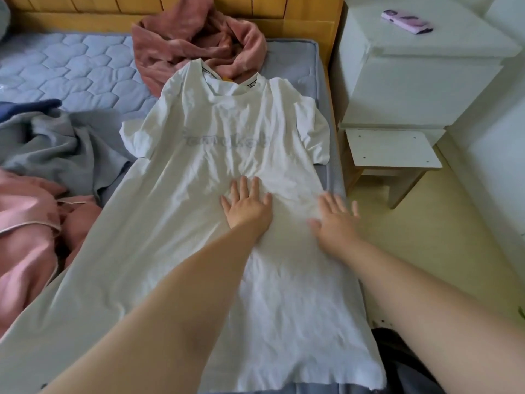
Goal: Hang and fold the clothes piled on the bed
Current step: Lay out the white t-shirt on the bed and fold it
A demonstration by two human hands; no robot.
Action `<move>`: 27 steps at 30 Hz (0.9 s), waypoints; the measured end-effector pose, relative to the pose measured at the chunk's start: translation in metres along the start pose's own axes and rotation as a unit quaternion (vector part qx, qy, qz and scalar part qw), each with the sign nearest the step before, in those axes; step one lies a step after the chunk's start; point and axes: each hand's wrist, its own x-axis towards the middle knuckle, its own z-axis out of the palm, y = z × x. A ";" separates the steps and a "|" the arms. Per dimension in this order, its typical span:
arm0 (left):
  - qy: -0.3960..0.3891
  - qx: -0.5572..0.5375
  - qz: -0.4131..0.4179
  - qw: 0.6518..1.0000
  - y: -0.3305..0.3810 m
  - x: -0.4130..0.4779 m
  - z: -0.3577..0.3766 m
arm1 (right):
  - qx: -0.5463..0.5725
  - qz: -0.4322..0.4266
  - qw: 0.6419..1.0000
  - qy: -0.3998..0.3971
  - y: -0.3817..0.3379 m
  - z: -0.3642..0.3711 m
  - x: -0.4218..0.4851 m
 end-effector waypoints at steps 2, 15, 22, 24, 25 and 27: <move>0.053 0.020 0.001 0.998 0.004 -0.001 0.009 | 0.047 0.039 0.997 0.053 0.008 -0.004 0.021; 0.082 0.083 0.104 0.988 0.006 0.011 0.019 | 0.409 0.273 0.870 0.037 0.007 -0.069 0.166; 0.081 0.087 0.100 0.988 0.007 0.012 0.019 | 0.408 0.389 0.784 0.260 0.078 -0.088 0.176; 0.080 0.088 0.098 0.988 0.007 0.012 0.019 | 0.319 0.307 0.837 0.322 0.059 -0.085 0.160; 0.080 0.091 0.098 0.988 0.006 0.012 0.019 | 0.263 0.224 0.868 0.357 0.044 -0.083 0.151; 0.080 0.094 0.096 0.988 0.007 0.013 0.020 | 0.172 0.006 0.920 0.353 0.011 -0.070 0.133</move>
